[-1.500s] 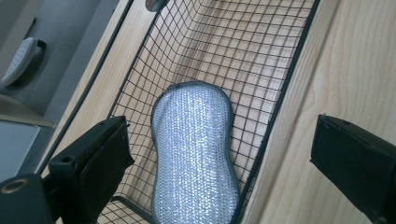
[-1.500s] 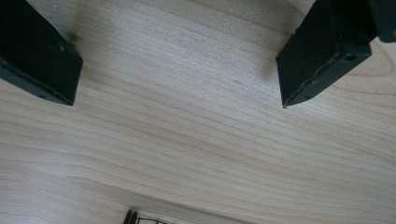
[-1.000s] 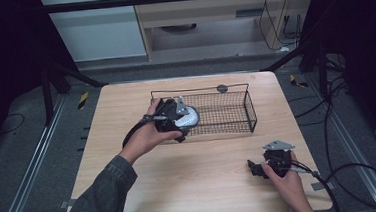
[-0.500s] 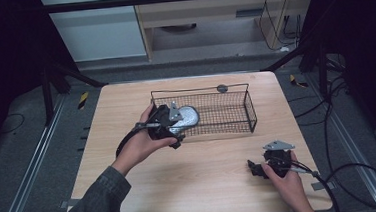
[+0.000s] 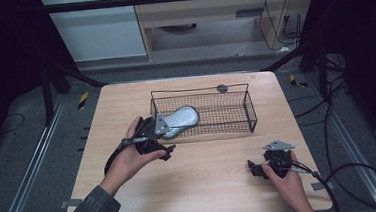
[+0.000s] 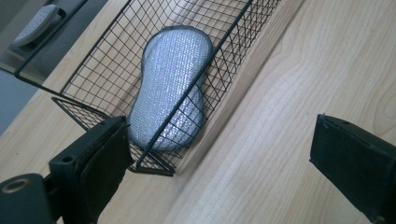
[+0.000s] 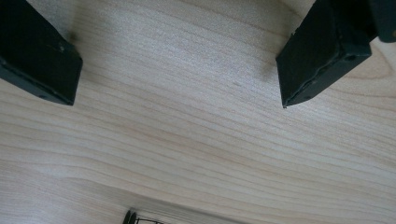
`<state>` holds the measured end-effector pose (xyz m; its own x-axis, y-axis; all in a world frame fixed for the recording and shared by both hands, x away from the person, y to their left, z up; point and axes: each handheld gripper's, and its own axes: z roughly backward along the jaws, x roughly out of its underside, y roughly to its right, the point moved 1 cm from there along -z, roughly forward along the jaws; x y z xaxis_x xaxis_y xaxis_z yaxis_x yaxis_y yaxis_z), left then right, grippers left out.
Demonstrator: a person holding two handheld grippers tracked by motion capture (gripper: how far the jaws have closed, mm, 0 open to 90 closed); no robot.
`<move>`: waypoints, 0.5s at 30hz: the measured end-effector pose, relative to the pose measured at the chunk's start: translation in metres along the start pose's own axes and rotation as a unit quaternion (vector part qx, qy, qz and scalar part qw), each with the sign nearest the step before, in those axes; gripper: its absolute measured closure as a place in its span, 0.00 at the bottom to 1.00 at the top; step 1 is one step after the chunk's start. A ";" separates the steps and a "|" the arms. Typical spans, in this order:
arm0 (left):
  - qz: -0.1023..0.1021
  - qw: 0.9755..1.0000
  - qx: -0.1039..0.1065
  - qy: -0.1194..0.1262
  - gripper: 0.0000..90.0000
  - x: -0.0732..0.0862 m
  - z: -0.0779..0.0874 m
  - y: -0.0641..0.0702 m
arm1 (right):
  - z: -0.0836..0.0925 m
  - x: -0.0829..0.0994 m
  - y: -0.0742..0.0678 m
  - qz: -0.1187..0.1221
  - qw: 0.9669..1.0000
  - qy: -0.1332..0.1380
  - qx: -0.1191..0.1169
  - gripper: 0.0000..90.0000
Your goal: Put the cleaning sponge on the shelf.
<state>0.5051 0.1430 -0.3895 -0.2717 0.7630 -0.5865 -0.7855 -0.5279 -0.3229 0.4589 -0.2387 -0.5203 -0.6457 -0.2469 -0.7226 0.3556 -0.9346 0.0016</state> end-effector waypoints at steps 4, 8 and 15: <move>0.000 1.000 -0.001 -0.003 0.05 0.008 0.001 0.002 | 0.000 0.000 0.000 0.002 1.000 0.001 0.001 0.00; 0.009 1.000 0.000 -0.001 0.05 0.017 0.002 0.002 | 0.000 0.000 0.000 0.002 1.000 0.001 0.001 0.00; 0.034 0.999 -0.007 -0.003 0.05 0.034 -0.002 -0.003 | 0.000 0.000 0.000 0.000 1.000 0.000 -0.002 0.00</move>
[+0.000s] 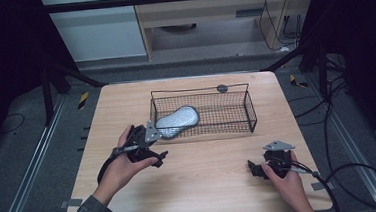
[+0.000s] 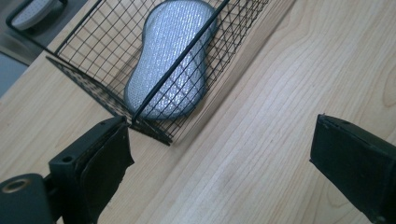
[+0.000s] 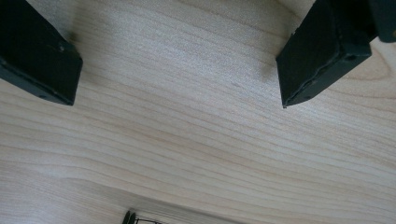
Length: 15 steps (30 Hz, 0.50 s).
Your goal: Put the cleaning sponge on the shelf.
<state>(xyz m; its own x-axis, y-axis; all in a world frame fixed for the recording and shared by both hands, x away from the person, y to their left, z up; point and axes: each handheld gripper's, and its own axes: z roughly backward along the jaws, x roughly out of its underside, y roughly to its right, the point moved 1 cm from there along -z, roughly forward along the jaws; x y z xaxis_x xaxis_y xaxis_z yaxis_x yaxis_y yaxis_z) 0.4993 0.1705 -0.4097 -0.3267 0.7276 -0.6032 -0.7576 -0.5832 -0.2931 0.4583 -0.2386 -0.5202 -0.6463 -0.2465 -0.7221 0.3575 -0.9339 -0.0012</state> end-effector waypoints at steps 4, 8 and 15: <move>0.031 1.000 0.000 0.002 0.05 0.014 -0.007 -0.007 | 0.000 0.000 0.000 0.000 1.000 0.000 -0.001 0.00; 0.051 0.999 -0.001 0.001 0.05 0.024 -0.011 -0.014 | 0.000 0.000 0.000 0.001 1.000 0.000 -0.001 0.00; 0.105 0.994 -0.013 -0.010 0.05 0.053 -0.020 -0.037 | 0.000 0.000 0.000 0.000 1.000 0.001 -0.002 0.00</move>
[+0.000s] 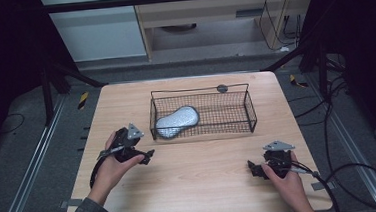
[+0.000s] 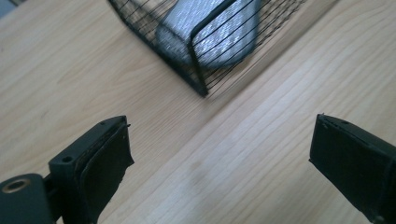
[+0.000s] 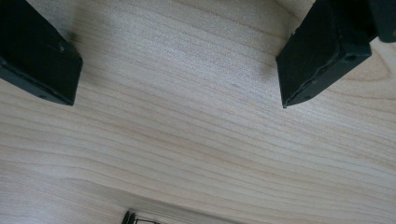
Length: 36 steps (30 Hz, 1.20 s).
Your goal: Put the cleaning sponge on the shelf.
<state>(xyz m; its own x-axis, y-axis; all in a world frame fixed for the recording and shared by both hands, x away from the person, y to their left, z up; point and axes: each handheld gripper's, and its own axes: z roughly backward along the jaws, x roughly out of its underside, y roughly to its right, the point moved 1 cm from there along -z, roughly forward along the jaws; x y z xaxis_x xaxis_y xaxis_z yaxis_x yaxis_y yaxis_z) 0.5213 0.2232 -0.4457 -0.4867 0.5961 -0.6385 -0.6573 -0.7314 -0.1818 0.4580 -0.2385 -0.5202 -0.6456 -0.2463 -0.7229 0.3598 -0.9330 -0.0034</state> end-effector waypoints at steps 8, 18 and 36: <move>0.041 0.999 -0.024 -0.020 0.06 0.026 -0.013 -0.024 | 0.000 0.000 0.000 0.000 1.000 0.000 0.000 0.00; 0.070 0.996 -0.039 -0.032 0.05 0.044 -0.029 -0.042 | 0.000 0.000 0.000 0.000 1.000 0.000 0.000 0.00; 0.116 0.992 -0.039 -0.025 0.04 0.059 -0.040 -0.058 | 0.000 0.000 0.000 0.000 1.000 0.000 0.000 0.00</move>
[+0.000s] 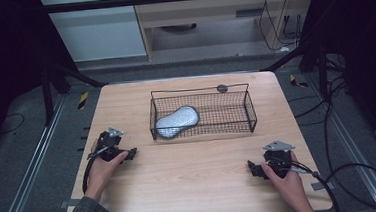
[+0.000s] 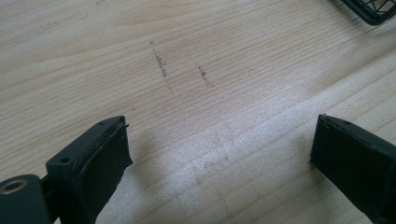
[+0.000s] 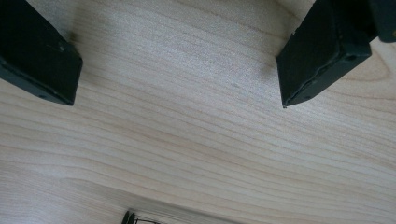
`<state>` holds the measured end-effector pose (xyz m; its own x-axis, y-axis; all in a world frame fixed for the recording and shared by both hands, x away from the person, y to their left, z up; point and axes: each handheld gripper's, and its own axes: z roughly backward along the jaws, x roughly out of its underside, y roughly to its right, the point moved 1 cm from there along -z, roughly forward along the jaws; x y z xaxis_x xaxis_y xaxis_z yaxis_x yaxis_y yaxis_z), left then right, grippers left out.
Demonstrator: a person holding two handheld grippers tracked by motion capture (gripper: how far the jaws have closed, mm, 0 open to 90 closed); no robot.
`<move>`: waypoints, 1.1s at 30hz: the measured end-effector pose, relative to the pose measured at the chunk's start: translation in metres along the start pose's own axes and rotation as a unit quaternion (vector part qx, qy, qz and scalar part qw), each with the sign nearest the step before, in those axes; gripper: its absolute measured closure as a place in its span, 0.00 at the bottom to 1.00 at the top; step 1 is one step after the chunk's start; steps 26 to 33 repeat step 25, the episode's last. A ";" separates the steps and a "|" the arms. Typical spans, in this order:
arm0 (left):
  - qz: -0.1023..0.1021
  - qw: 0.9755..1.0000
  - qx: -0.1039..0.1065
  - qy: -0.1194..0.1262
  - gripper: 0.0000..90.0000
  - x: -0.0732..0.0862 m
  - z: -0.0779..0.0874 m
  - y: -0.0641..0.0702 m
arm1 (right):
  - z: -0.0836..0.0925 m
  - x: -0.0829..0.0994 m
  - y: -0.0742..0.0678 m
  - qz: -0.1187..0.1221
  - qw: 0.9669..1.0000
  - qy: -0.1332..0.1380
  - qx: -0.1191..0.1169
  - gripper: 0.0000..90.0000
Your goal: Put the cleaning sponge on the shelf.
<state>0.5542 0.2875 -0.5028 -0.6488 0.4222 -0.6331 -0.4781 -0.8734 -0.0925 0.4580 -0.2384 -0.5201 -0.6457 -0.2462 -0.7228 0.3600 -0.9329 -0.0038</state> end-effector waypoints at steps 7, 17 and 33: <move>0.019 0.999 0.020 0.015 0.03 0.003 -0.004 -0.001 | 0.000 0.000 0.000 0.000 1.000 0.000 0.000 0.00; 0.028 0.998 0.023 0.048 0.00 0.010 -0.006 -0.001 | 0.000 0.000 0.000 0.000 1.000 0.000 0.000 0.00; 0.026 0.998 0.023 0.050 0.00 0.011 -0.006 -0.002 | 0.000 0.000 0.000 0.001 1.000 0.000 0.000 0.00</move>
